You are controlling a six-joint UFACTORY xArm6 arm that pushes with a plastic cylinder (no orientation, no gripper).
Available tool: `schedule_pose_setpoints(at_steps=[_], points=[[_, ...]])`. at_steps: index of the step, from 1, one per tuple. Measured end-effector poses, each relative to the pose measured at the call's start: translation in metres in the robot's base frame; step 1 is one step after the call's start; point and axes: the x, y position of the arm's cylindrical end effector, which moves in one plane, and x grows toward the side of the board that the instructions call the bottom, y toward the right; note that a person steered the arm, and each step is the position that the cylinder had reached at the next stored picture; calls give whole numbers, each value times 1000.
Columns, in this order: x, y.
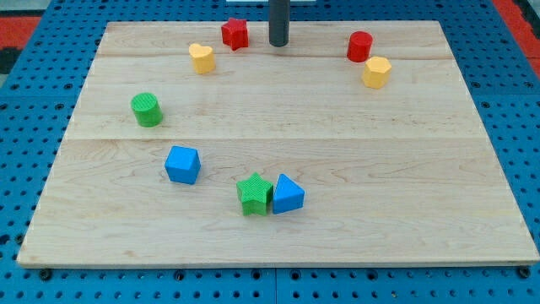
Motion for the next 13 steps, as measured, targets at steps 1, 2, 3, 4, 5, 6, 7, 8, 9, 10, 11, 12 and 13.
schedule_pose_setpoints(at_steps=[1, 2, 3, 4, 5, 6, 7, 8, 9, 10, 11, 12, 13], points=[[-16, -4], [-18, -75], [-15, -150], [-10, -175], [-10, -202], [-10, -205], [-10, -190], [-4, -89], [19, -33], [102, -20], [194, 5], [237, 125], [326, 150]])
